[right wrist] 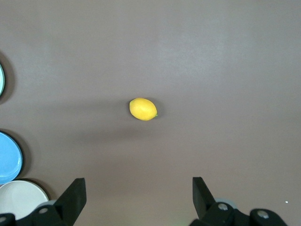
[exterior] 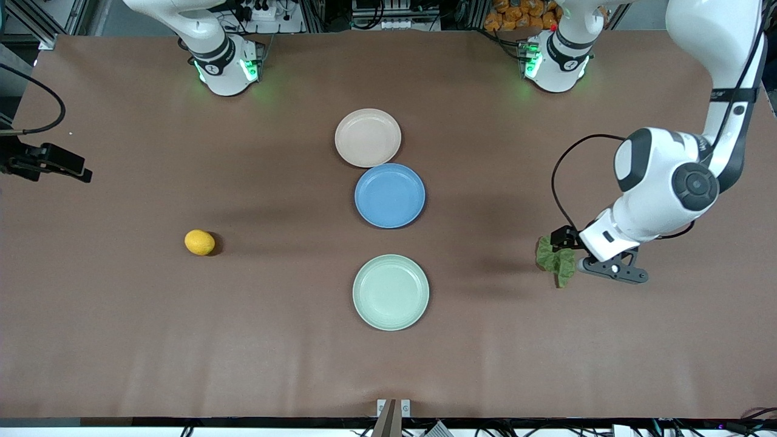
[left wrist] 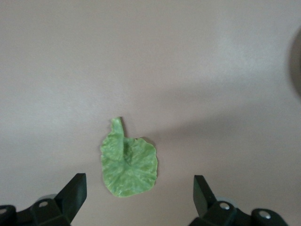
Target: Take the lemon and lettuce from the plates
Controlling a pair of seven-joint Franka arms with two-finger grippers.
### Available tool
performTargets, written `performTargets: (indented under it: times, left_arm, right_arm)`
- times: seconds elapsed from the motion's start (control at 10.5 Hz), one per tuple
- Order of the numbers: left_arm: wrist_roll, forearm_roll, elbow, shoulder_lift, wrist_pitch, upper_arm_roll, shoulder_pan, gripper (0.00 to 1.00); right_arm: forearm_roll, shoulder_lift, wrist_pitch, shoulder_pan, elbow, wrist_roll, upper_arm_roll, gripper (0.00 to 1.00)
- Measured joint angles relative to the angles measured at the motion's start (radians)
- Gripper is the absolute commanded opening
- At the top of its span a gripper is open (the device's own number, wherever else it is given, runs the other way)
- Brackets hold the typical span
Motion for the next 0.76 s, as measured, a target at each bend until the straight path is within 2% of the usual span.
performTargets:
  times: [0.19,0.38,0.47,0.76]
  left_arm:
    - [0.0,0.0,0.001,-0.066,-0.028,0.021,-0.017,1.0]
    - [-0.001,0.0,0.004,-0.159,-0.088,0.102,-0.093,1.0]
    - [-0.001,0.0,0.004,-0.21,-0.144,0.131,-0.116,1.0]
    - [-0.001,0.0,0.004,-0.34,-0.323,0.155,-0.128,1.0]
  right_arm:
    - [-0.002,-0.001,-0.001,0.0,-0.002,0.0,0.0,1.0]
    - [-0.005,-0.001,-0.003,0.0,-0.004,0.0,-0.001,1.0]
    - [-0.006,-0.001,-0.005,0.0,-0.005,0.0,-0.001,1.0]
    - [-0.01,-0.001,-0.01,-0.004,-0.006,0.0,-0.002,1.0]
